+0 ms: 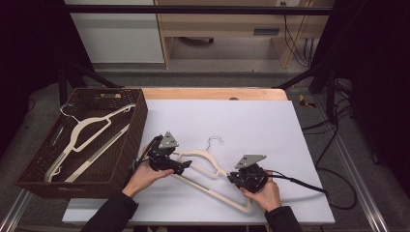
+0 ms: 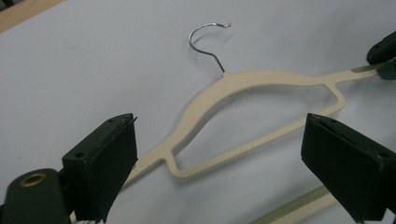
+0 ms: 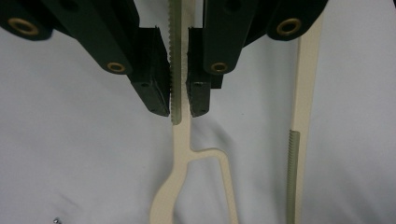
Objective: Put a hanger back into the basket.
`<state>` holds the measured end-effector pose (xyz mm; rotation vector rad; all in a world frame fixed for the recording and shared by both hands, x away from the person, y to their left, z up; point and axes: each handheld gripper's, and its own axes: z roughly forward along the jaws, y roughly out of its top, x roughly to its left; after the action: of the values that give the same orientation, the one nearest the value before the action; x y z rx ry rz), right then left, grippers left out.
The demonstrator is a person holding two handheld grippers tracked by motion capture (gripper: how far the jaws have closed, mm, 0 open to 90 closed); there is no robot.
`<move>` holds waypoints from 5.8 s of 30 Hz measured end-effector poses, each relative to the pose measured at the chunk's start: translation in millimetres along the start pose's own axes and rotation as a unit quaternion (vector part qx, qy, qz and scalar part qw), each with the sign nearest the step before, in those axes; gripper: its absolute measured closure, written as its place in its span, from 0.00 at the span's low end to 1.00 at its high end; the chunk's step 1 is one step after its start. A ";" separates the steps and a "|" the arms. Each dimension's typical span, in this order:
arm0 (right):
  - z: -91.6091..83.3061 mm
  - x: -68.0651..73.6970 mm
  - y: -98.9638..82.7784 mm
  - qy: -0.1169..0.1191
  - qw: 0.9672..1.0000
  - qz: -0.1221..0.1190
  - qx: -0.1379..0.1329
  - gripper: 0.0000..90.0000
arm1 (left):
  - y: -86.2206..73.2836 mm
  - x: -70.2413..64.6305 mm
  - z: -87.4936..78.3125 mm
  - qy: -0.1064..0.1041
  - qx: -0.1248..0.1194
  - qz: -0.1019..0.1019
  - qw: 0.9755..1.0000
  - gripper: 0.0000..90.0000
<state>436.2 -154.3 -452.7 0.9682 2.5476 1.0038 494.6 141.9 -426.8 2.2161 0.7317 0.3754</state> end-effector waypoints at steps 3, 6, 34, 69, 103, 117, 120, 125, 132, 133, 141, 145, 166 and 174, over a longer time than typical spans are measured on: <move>-3.7 1.9 2.1 -0.002 1.000 -0.004 -0.004 0.88 | 3.4 1.8 10.8 -0.003 0.004 -0.002 1.000 0.14; -6.6 2.3 3.1 -0.004 1.000 -0.004 -0.005 0.88 | 5.4 3.8 19.4 -0.005 0.016 0.000 1.000 0.16; -16.7 5.3 5.9 -0.007 1.000 -0.022 -0.018 0.88 | 7.9 16.4 68.1 -0.011 0.077 0.038 0.996 0.69; -24.8 -6.1 5.9 0.059 0.996 0.009 -0.072 0.62 | 4.5 -20.0 0.1 0.016 0.060 0.169 0.984 0.83; 2.3 4.6 53.6 0.174 0.981 -0.023 -0.078 0.94 | 6.6 -32.5 -31.6 -0.039 0.021 0.145 0.988 0.69; -9.0 12.0 54.1 0.189 0.977 -0.055 -0.086 0.96 | 18.5 -35.1 -25.8 -0.073 0.035 0.162 0.983 0.79; -11.1 11.8 54.4 0.177 0.978 -0.051 -0.095 0.92 | 18.9 -36.7 -29.0 -0.074 0.038 0.165 0.983 0.82; -19.0 9.5 54.9 0.145 0.982 -0.050 -0.110 0.77 | 19.0 -44.1 -36.1 -0.088 0.039 0.162 0.982 0.89; -38.3 8.8 50.4 0.095 0.985 -0.051 -0.134 0.57 | 16.1 -53.2 -46.6 -0.097 0.033 0.131 0.986 0.95; -40.7 8.4 49.8 0.093 0.985 -0.049 -0.137 0.54 | 15.3 -54.7 -47.9 -0.091 0.026 0.118 0.988 0.95; -61.3 -6.0 30.9 0.044 0.984 -0.001 -0.175 0.34 | 13.5 -52.3 -60.2 -0.068 0.010 0.077 0.995 0.96; -68.4 -17.0 17.0 0.015 0.981 0.024 -0.191 0.26 | 14.5 -52.6 -66.1 -0.064 -0.001 0.065 0.996 0.96; -90.6 -39.1 -20.7 -0.089 0.974 0.077 -0.193 0.07 | 40.8 -38.2 -128.7 -0.028 -0.081 0.029 0.996 0.95; -94.4 -39.0 -22.8 -0.089 0.974 0.079 -0.192 0.07 | 54.1 -15.5 -159.0 -0.008 -0.103 0.024 0.994 0.95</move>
<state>413.3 -241.5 -399.5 1.0974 2.0543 1.3244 428.0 194.1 -280.8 2.0431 0.6039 0.4368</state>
